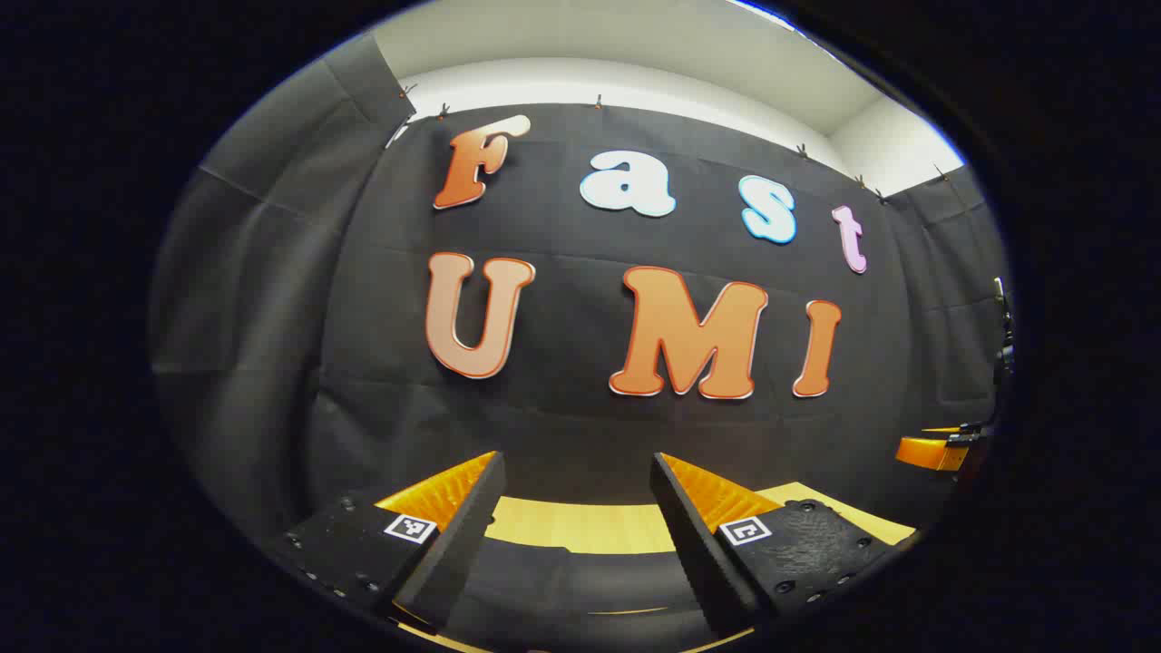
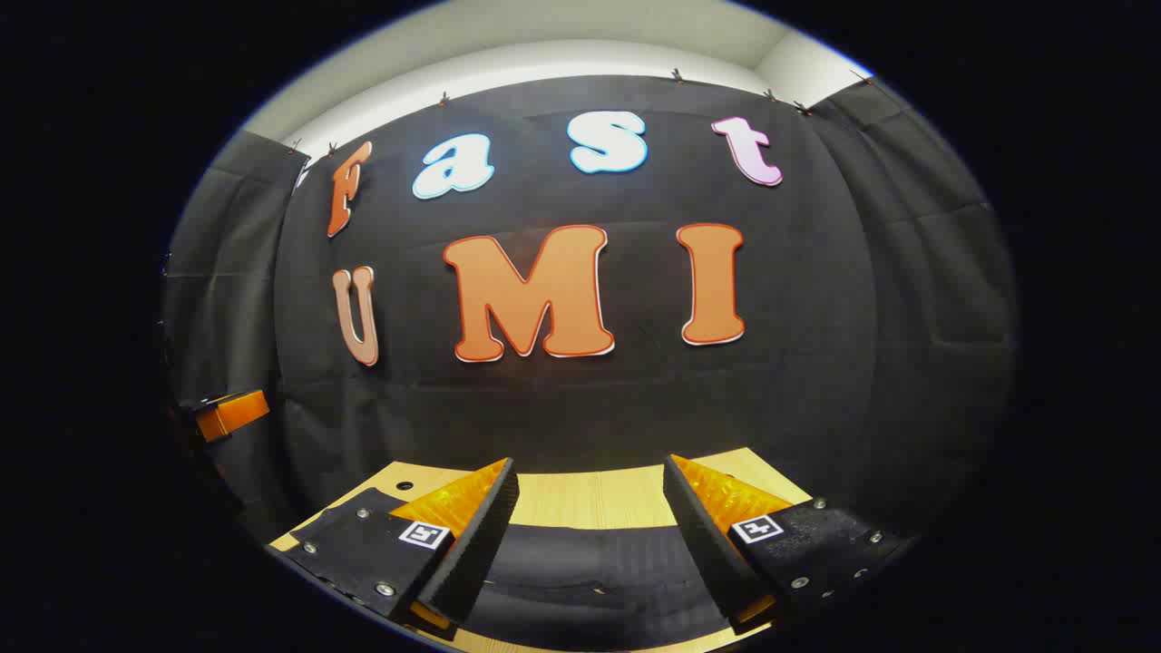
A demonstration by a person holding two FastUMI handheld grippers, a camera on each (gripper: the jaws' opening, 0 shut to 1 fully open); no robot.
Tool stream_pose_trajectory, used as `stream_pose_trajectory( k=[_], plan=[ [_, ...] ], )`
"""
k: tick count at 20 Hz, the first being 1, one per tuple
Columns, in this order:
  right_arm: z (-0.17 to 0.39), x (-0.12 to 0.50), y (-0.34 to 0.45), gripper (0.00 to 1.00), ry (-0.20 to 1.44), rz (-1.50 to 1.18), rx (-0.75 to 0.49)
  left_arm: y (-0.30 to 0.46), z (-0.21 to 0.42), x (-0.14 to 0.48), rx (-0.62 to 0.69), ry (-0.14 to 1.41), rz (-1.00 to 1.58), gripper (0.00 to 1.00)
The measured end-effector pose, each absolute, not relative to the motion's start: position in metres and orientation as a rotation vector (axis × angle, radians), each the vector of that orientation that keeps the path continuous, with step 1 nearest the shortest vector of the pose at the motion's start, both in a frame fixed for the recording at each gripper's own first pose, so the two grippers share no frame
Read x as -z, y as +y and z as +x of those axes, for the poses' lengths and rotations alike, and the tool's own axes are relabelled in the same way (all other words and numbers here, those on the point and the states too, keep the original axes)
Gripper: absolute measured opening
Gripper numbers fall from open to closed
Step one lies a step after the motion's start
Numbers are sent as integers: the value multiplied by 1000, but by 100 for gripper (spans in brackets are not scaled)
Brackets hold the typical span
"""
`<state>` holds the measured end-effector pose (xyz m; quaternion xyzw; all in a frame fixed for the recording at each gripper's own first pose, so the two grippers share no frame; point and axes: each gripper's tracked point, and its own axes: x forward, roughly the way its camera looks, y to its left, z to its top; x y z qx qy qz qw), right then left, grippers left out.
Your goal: Grasp the waist and the cuffs of the jeans and fold them to make the two legs overlap; first hold the waist and fold one-third of the jeans toward the cuffs, then hold the cuffs and fold the remaining one-third in the same direction to finish folding.
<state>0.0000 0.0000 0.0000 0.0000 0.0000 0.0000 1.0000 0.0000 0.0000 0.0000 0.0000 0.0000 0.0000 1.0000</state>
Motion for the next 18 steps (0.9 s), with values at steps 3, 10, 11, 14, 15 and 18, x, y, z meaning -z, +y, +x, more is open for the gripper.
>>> stream_pose_trajectory(
  k=[3, 10, 11, 14, 15, 18],
  plan=[
    [13, 1, -3, 97, 24, -27, -33, 11, -9, -3, -56, -3, 47, 94],
    [25, 16, 12, 100, 53, -44, -94, 36, -38, 15, -150, 36, 44, 98],
    [24, 18, 12, 100, 55, -61, -81, 45, -37, 10, -161, 26, 54, 97],
    [17, 21, 14, 98, 54, -41, -41, 50, -31, 11, -118, 57, 23, 96],
    [18, 24, 18, 97, 59, -17, -37, 56, -29, 13, -102, 69, 8, 96],
    [22, 25, 24, 98, 72, -16, -28, 63, -21, 15, -94, 74, 7, 97]
  ],
)
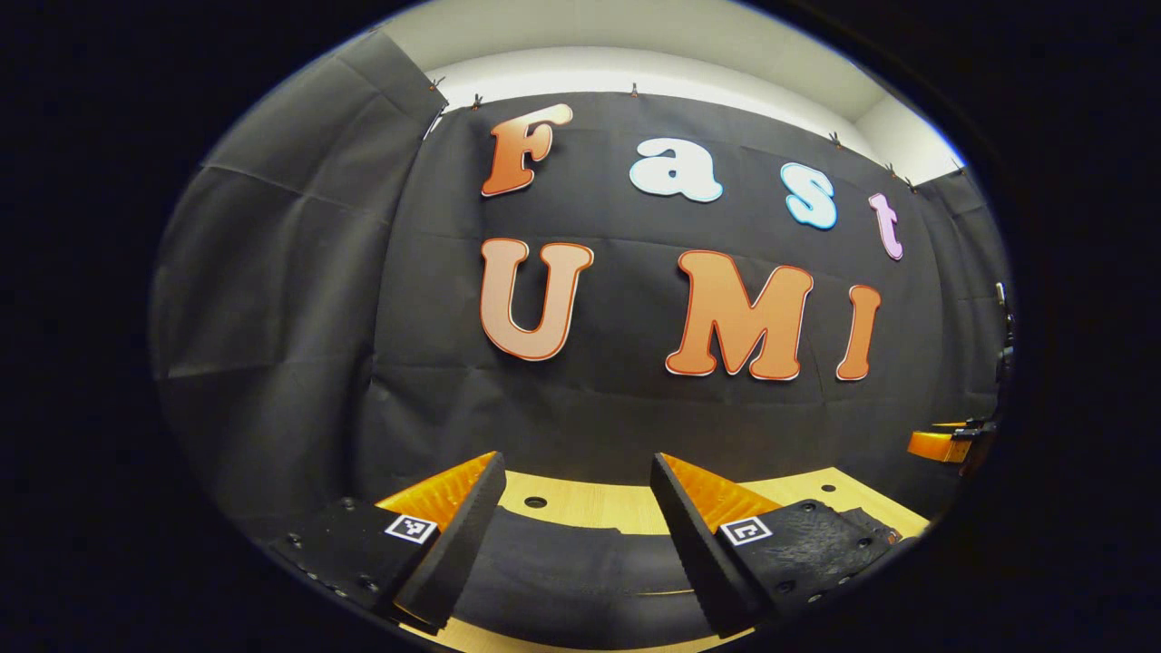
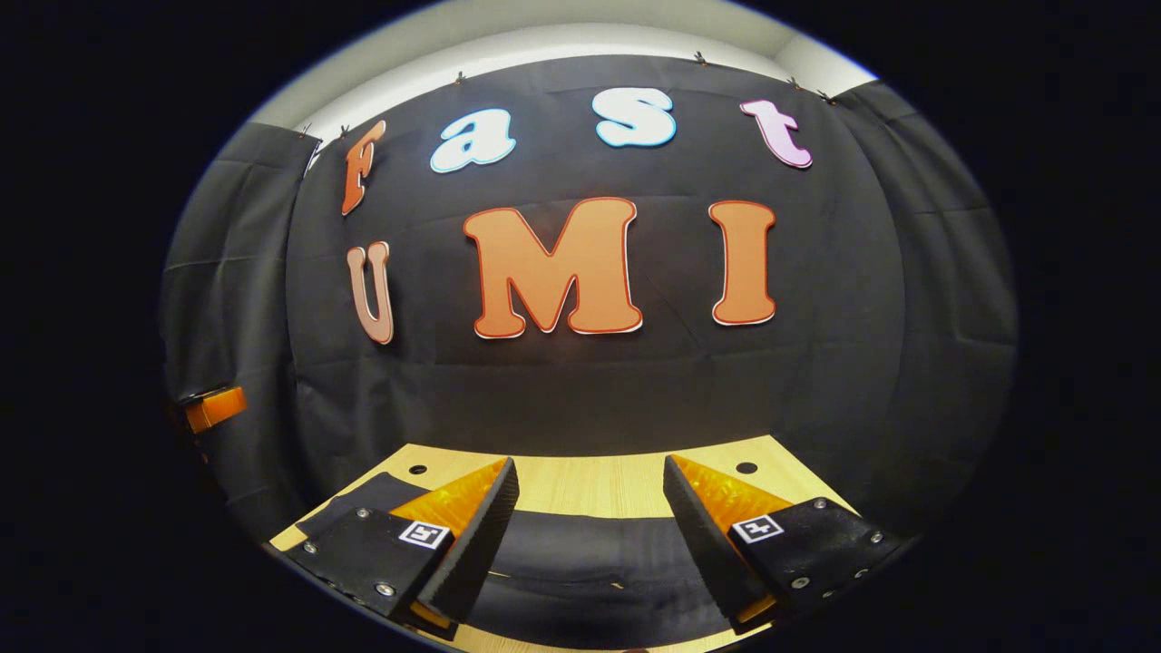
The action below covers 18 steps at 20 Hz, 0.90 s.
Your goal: Grasp the waist and the cuffs of the jeans and fold them to make the two legs overlap; first hold the waist and fold one-third of the jeans toward the cuffs, then hold the cuffs and fold the remaining one-third in the same direction to finish folding.
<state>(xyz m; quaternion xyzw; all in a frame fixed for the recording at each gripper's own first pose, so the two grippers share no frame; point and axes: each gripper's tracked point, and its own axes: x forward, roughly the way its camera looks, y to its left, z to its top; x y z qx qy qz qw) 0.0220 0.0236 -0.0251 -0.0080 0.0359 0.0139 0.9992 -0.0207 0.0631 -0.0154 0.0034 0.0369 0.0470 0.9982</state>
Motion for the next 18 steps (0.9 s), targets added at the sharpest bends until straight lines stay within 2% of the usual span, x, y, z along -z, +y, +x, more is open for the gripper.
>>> stream_pose_trajectory(
  k=[5, 6, 11, 14, 18],
  plan=[
    [39, 29, 35, 100, 90, -14, -57, 84, -18, 35, -104, 140, -44, 97],
    [41, 29, 40, 97, 94, -5, -70, 87, -20, 45, -103, 170, -84, 97],
    [51, 36, 53, 98, 110, -14, -111, 91, -36, 118, -90, 381, -411, 98],
    [55, 51, 56, 97, 148, -24, -121, 109, -45, 162, -138, 465, -600, 98],
    [56, 67, 64, 98, 197, 3, -146, 135, -58, 235, -254, 573, -662, 98]
  ],
)
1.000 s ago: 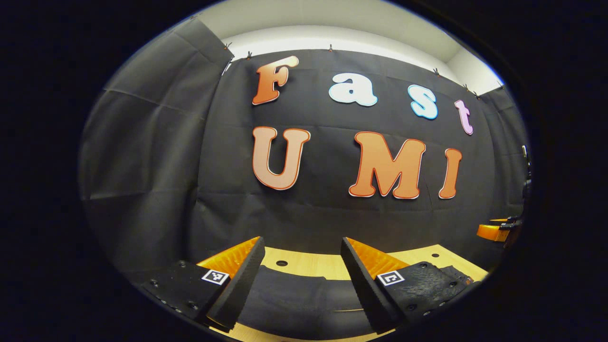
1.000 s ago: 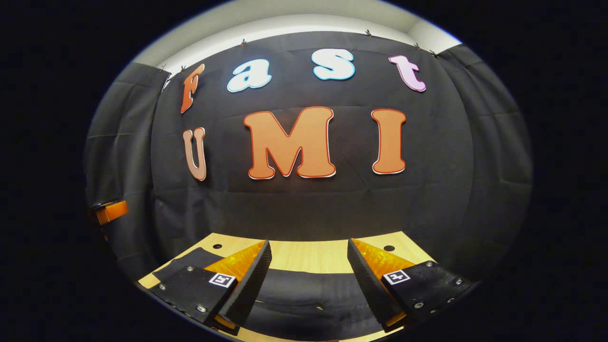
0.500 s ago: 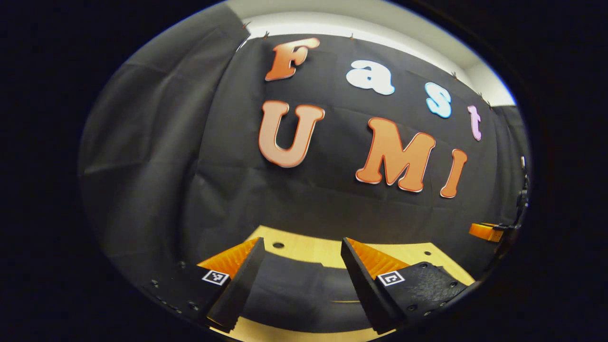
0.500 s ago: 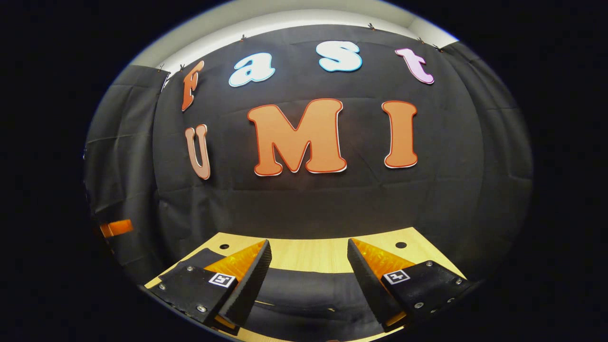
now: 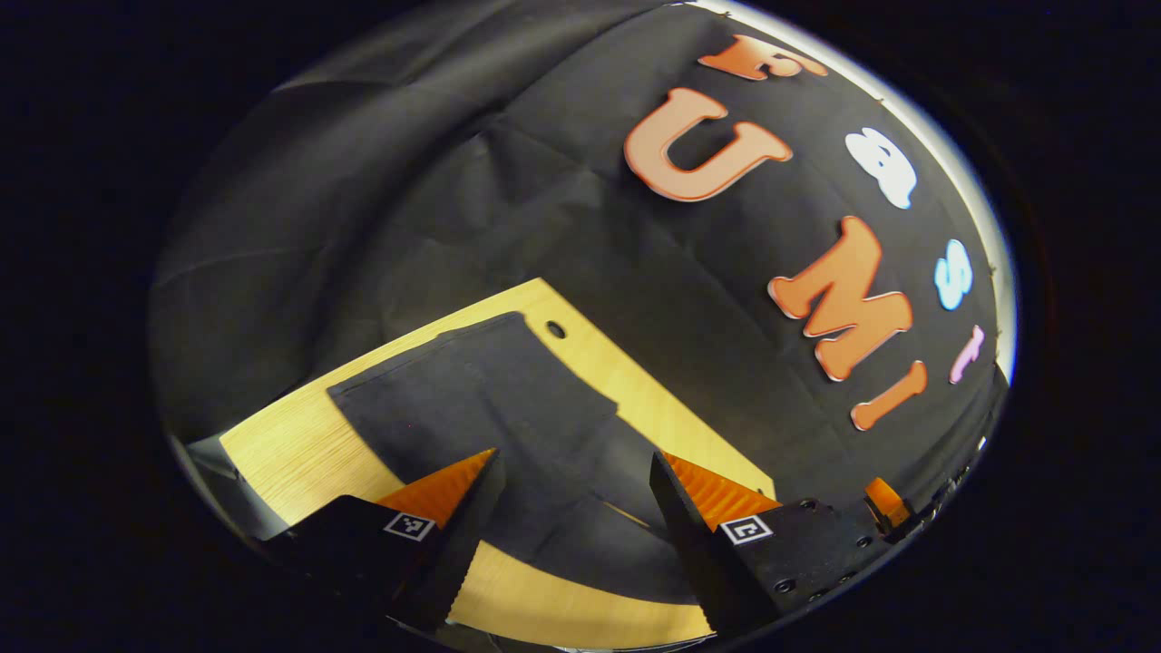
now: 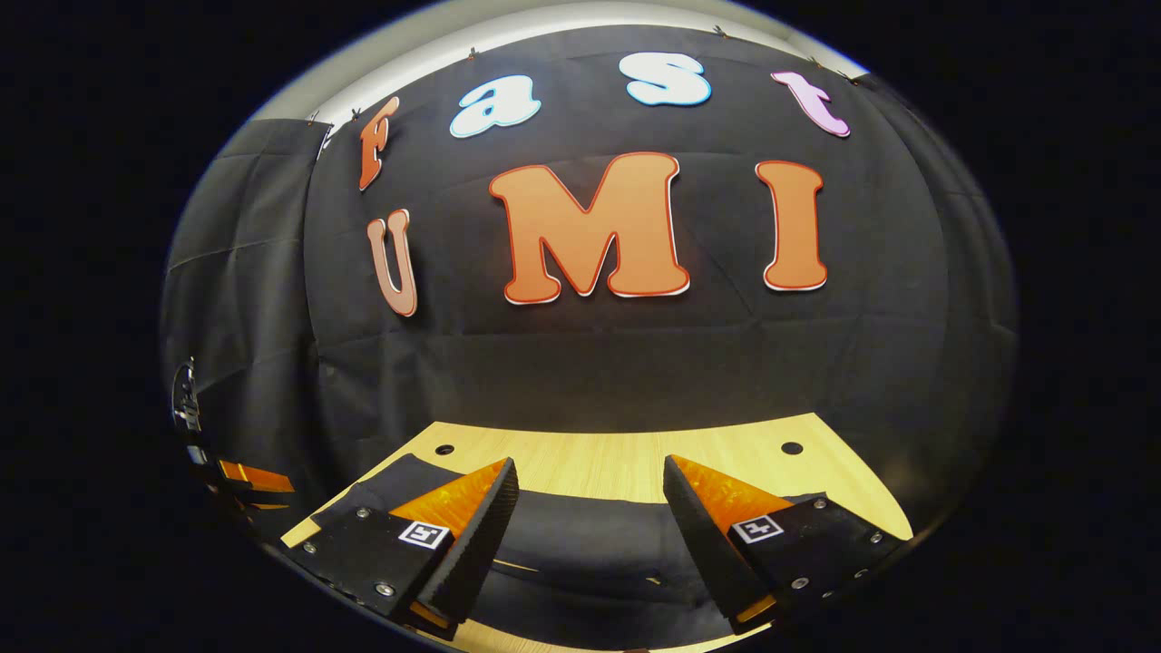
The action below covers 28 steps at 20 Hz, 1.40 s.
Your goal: Grasp the waist and the cuffs of the jeans and fold them to make the two legs overlap; first hold the waist and fold one-third of the jeans toward the cuffs, then hold the cuffs and fold the remaining one-third in the same direction to finish folding.
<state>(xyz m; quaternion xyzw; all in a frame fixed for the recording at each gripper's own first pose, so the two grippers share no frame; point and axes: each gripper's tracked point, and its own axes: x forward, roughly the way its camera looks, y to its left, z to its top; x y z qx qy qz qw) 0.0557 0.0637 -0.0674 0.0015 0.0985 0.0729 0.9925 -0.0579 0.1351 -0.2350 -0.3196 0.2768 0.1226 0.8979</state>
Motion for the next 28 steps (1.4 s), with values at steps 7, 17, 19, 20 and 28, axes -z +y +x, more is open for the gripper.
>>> stream_pose_trajectory(
  k=[7, 17, 19, 20, 28],
  plan=[
    [61, 99, 60, 98, 298, 32, -156, 142, -75, 324, -519, 750, -993, 98],
    [71, 119, 15, 97, 372, 102, -61, 192, -67, 394, -787, 824, -1080, 98],
    [72, 121, 9, 97, 386, 107, -46, 195, -66, 403, -823, 842, -1076, 98],
    [74, 121, 8, 98, 392, 112, -42, 192, -62, 407, -813, 848, -1087, 98],
    [81, 124, -2, 98, 420, 145, -27, 194, -24, 407, -699, 753, -1115, 95]
  ],
)
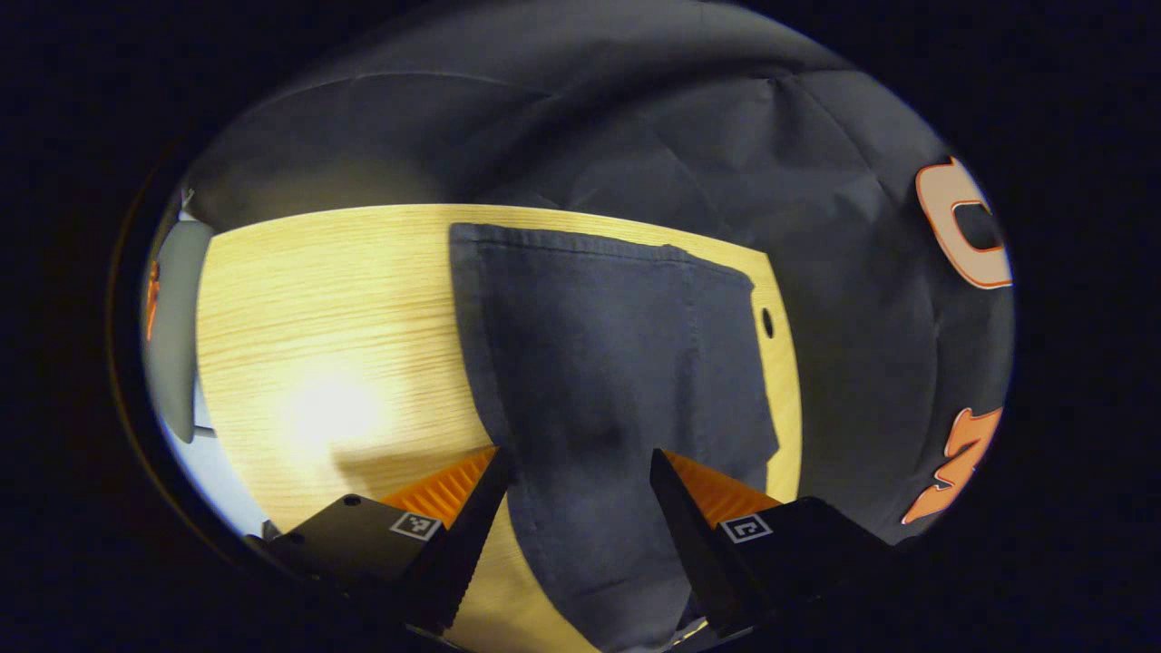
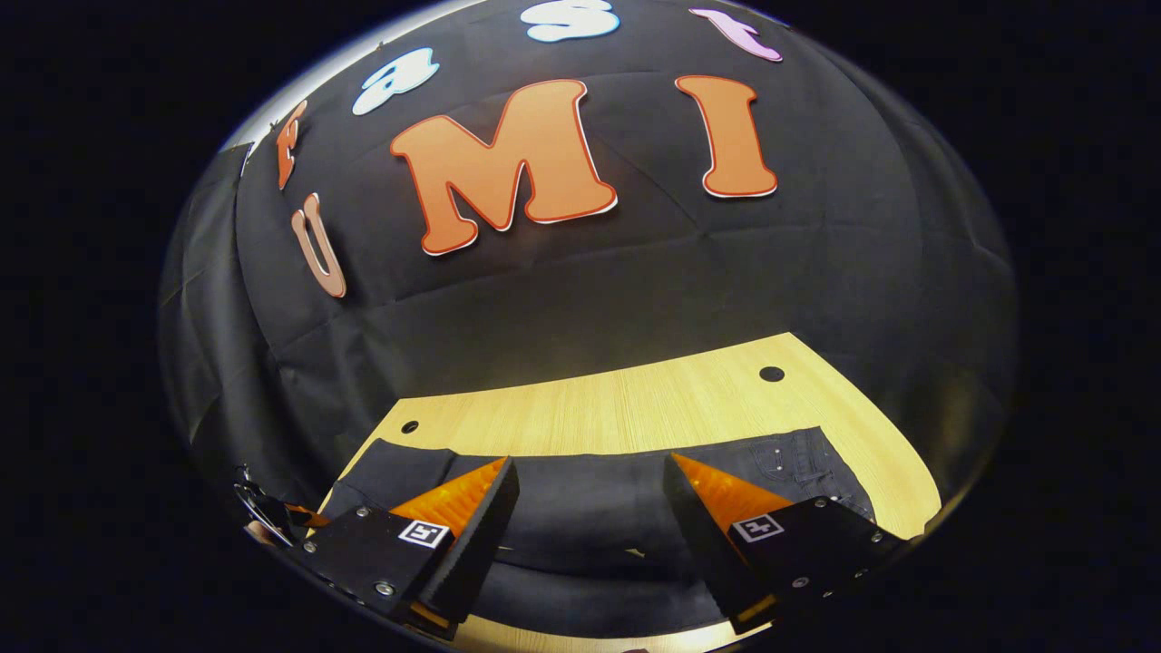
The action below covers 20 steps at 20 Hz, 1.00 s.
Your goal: Grasp the waist and the cuffs of the jeans and fold them to make the two legs overlap; first hold the waist and fold one-third of the jeans toward the cuffs, then hold the cuffs and fold the remaining one-third in the same direction to finish folding.
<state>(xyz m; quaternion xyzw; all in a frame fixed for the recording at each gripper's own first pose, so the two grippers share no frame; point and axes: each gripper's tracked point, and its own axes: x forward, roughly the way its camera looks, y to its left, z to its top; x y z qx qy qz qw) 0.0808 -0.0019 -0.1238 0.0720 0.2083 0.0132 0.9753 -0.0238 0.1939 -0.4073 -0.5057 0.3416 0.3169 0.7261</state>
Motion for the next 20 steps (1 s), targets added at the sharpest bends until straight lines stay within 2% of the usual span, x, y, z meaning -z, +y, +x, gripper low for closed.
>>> stream_pose_trajectory(
  k=[1, 3, 4, 5, 7, 8, 9, 13, 17, 20],
  plan=[
    [81, 123, -3, 97, 422, 149, -23, 193, -15, 406, -662, 718, -1146, 94],
    [80, 121, -8, 97, 422, 156, -10, 199, -5, 411, -636, 669, -1205, 80],
    [79, 120, -10, 98, 420, 158, -4, 200, -3, 414, -640, 658, -1221, 63],
    [77, 119, -13, 98, 417, 156, 3, 201, -2, 419, -623, 674, -1236, 57],
    [73, 121, -16, 98, 422, 149, 10, 200, 0, 426, -611, 664, -1259, 19],
    [70, 126, -20, 97, 434, 160, 11, 195, 4, 428, -608, 673, -1260, 6],
    [64, 133, -24, 98, 454, 188, 17, 196, 2, 427, -611, 683, -1233, 1],
    [24, 180, -69, 98, 593, 487, 114, 193, -6, 397, -563, 661, -1165, 2],
    [-36, 255, -136, 98, 697, 828, 361, 196, -32, 401, -570, 675, -1186, 2],
    [-81, 290, -167, 98, 732, 938, 523, 197, -45, 397, -588, 655, -1215, 1]
  ],
)
